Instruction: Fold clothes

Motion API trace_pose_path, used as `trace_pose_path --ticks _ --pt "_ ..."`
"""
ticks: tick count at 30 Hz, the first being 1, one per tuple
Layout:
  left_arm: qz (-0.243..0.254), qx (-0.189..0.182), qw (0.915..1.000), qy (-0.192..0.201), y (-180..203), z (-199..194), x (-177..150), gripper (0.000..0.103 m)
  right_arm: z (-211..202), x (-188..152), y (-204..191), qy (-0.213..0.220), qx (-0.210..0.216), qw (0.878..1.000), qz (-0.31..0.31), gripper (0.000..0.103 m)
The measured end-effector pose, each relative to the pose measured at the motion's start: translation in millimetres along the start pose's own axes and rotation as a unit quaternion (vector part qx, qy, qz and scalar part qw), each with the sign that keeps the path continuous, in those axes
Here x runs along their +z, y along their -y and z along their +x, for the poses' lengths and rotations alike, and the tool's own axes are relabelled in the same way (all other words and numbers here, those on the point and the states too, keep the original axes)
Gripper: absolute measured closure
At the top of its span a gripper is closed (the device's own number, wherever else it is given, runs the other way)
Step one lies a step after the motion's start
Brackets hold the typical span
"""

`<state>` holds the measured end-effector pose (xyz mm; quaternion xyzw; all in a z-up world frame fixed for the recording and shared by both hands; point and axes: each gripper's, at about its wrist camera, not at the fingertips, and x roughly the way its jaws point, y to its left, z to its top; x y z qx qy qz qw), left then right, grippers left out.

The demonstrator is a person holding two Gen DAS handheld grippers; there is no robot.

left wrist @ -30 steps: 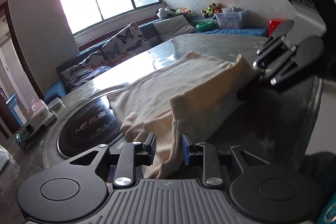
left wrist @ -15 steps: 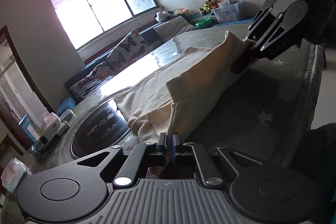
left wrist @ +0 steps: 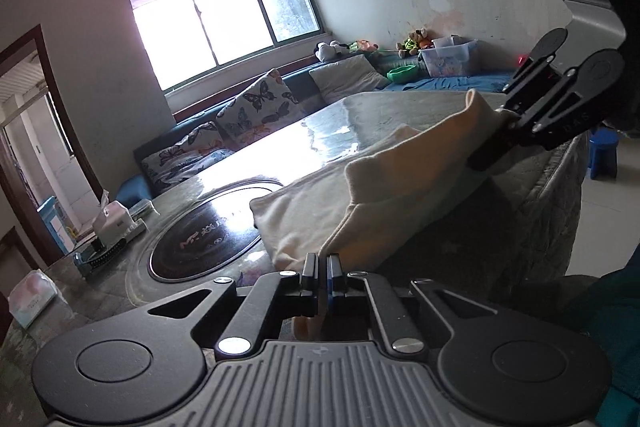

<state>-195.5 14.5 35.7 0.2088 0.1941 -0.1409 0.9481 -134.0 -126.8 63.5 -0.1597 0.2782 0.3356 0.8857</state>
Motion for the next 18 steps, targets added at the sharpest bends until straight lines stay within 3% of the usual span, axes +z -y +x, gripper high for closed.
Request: trace_pose_path --ticks 6,10,18 --pt "-0.024 0.012 0.9996 0.012 -2 -12 10 0.099 -11 5 1 0.003 0.0 1.0 0.011 0.095" --pt "-0.028 0.023 0.9993 0.008 -10 35 32 0.099 -15 12 8 0.007 -0.005 1.0 0.021 0.096" --pt "-0.035 0.047 0.9983 -0.001 -25 128 77 0.099 34 48 85 0.0 -0.039 0.997 0.067 0.096"
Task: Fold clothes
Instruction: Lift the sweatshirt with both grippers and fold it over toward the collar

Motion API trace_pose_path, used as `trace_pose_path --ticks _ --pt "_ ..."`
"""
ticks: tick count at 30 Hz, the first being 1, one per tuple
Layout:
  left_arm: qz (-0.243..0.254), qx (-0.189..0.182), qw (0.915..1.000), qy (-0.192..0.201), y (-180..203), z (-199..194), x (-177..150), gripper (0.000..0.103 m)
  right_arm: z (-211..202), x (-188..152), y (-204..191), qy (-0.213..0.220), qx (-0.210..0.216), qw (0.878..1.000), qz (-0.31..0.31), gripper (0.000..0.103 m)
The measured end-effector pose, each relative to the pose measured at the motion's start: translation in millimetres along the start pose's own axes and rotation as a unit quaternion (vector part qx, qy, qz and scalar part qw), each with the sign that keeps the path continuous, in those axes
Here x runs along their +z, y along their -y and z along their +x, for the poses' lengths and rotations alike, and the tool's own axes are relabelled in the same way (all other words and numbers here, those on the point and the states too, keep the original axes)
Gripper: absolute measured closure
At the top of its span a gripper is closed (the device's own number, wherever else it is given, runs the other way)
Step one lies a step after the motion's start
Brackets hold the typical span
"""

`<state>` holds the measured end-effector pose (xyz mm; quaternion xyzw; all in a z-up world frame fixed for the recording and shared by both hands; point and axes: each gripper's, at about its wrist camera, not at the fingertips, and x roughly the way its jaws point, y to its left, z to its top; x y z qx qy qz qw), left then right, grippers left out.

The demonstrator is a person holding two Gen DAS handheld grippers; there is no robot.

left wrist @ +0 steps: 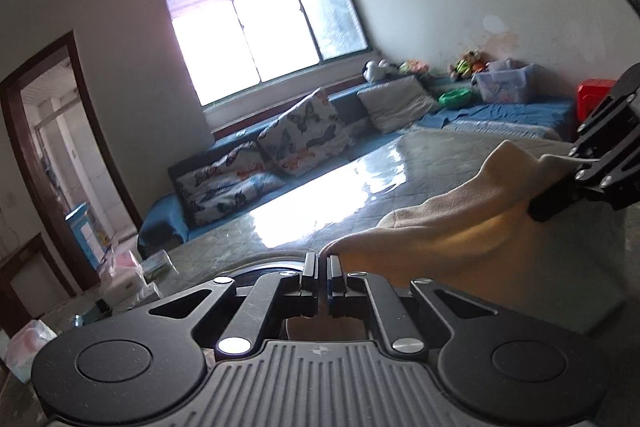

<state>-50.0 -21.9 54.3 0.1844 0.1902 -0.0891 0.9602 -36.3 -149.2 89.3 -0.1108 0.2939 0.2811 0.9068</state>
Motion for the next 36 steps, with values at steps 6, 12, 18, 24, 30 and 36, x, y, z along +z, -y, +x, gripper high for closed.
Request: trace_pose_path --ticks 6,12,18,24,30,36 --pt "-0.011 0.004 0.9989 -0.046 3 75 6 0.098 58 5 42 -0.022 -0.028 0.999 0.04 0.093" --pt "-0.053 0.015 0.9957 -0.074 -11 97 -8 0.094 88 -16 65 -0.026 -0.085 0.99 0.107 0.076" --pt "-0.079 -0.016 0.9958 -0.045 -18 56 -3 0.092 66 -13 66 0.011 -0.083 0.988 0.127 0.073" --pt "-0.076 -0.072 0.9919 -0.073 1 69 12 0.092 98 0 50 -0.02 -0.033 0.991 0.124 0.075" --pt "-0.076 -0.066 0.9865 -0.13 5 115 11 0.091 128 2 41 -0.043 -0.05 0.992 0.104 0.074" --pt "-0.092 -0.06 0.9847 -0.135 1 121 5 0.091 93 -3 43 -0.011 -0.07 0.992 0.103 0.074"
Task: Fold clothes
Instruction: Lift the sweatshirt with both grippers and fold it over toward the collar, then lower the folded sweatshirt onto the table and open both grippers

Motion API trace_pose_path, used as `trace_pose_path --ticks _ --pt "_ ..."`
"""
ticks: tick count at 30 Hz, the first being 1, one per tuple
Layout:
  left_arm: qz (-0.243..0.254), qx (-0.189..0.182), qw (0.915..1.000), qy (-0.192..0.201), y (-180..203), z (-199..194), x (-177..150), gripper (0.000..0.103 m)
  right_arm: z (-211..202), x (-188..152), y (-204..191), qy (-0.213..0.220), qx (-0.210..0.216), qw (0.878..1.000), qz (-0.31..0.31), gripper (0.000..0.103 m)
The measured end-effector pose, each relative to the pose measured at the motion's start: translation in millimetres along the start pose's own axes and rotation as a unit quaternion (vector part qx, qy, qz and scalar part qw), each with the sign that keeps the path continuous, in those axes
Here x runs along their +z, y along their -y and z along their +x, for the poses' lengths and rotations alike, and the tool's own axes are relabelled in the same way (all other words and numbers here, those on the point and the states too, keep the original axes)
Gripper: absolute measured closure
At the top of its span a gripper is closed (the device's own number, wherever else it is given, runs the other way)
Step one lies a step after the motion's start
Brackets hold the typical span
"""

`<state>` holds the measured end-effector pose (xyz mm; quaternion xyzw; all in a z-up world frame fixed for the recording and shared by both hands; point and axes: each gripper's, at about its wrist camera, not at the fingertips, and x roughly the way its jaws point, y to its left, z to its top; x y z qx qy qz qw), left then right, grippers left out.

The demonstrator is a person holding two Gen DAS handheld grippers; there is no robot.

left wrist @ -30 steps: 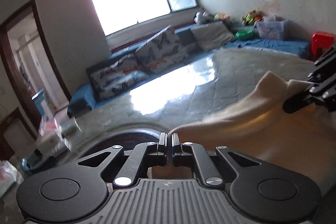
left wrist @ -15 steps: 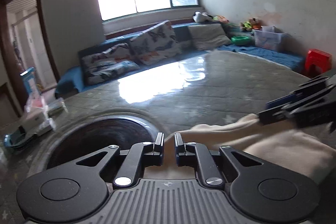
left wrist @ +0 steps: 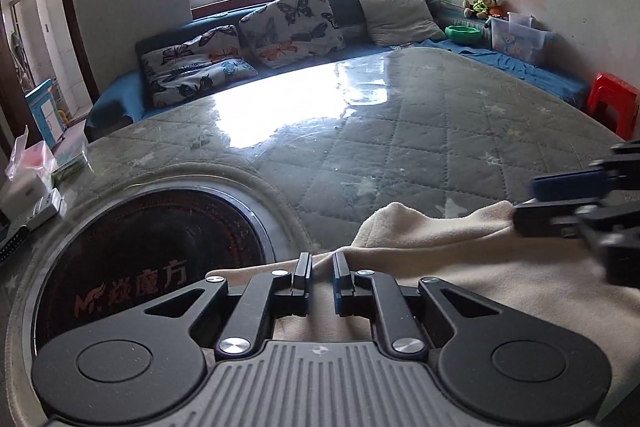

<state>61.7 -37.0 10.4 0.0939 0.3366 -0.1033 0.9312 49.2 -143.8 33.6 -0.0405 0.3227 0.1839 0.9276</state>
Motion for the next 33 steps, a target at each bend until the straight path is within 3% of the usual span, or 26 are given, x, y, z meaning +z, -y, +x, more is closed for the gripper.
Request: trace_pose_path --ticks 4,8,13,16,18,24,27,33 --pt "0.002 0.005 0.9999 0.008 2 -2 -4 0.091 -33 -21 6 0.005 -0.013 1.0 -0.004 0.074" --pt "0.008 0.011 0.9998 0.015 4 -3 -6 0.091 -34 -44 18 -0.015 -0.028 0.999 0.013 0.076" --pt "-0.003 0.021 0.9996 0.018 1 -11 -8 0.077 -17 -40 40 -0.009 -0.04 0.998 0.047 0.079" --pt "-0.004 0.026 0.9989 0.04 -3 -32 -17 0.077 -20 -33 38 -0.001 -0.05 0.998 0.036 0.079" --pt "0.001 0.028 0.998 0.056 -1 -48 -25 0.077 -22 -24 32 0.011 -0.034 0.999 0.028 0.079" --pt "0.048 0.003 0.9959 0.077 26 -74 -45 0.077 3 1 25 0.003 -0.007 0.999 0.034 0.081" --pt "0.062 -0.017 0.9949 0.078 38 -78 -49 0.077 17 11 38 -0.015 0.011 0.997 0.079 0.086" --pt "0.086 -0.056 0.9912 0.083 58 -76 -53 0.077 35 13 44 -0.06 0.016 0.996 0.065 0.086"
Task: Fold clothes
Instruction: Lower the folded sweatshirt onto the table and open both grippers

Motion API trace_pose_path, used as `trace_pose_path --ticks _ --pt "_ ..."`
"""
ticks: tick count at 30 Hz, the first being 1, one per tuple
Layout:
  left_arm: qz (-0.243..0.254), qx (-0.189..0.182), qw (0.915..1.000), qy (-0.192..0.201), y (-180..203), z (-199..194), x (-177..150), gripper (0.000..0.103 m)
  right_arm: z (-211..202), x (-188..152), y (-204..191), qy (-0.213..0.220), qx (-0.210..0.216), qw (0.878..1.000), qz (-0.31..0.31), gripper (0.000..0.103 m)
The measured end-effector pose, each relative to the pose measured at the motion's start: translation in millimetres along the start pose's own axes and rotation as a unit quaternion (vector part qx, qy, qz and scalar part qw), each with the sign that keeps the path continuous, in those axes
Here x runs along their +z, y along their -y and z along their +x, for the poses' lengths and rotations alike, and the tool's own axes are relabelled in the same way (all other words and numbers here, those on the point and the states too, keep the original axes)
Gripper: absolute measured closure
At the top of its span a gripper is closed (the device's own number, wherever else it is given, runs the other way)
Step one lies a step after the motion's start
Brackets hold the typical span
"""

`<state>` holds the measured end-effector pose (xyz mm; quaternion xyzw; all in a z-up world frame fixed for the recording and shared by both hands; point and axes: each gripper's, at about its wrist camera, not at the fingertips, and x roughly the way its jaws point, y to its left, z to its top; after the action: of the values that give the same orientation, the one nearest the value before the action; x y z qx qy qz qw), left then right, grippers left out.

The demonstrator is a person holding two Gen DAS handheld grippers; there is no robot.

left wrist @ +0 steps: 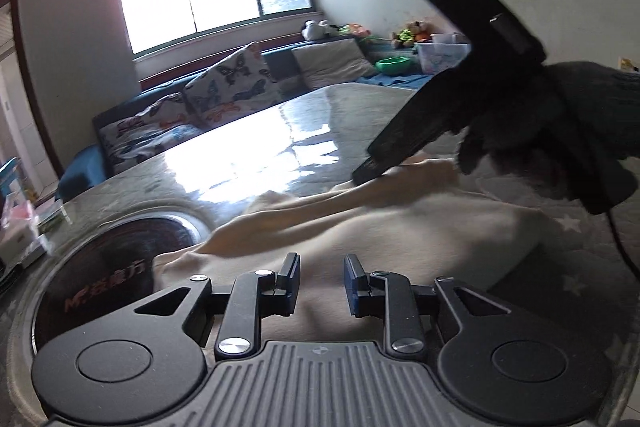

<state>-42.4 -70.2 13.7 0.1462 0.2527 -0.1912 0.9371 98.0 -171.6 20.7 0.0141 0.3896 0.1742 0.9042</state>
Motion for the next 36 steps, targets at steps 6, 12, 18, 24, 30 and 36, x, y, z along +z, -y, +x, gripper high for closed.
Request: trace_pose_path --ticks 6,12,18,24,30,36 --pt "0.017 -0.031 0.9994 -0.001 15 6 -2 0.077 -4 -1 -17 0.025 -0.017 0.998 -0.053 0.099" --pt "0.008 -0.042 0.9991 -0.008 11 11 -7 0.077 16 -1 -20 0.027 -0.045 0.996 -0.076 0.103" --pt "-0.016 -0.03 0.9994 -0.005 -4 5 -7 0.075 9 -3 -17 0.05 -0.051 0.995 -0.063 0.103" --pt "-0.061 0.007 0.998 -0.017 -33 1 -11 0.075 -28 -11 -41 0.059 -0.004 0.994 -0.093 0.094" --pt "-0.113 0.02 0.9929 -0.031 -59 -3 -22 0.075 -19 -32 -76 0.032 0.028 0.991 -0.13 0.074" --pt "-0.109 0.02 0.9934 -0.03 -58 -3 -23 0.075 7 -21 -76 0.032 0.014 0.995 -0.094 0.074"
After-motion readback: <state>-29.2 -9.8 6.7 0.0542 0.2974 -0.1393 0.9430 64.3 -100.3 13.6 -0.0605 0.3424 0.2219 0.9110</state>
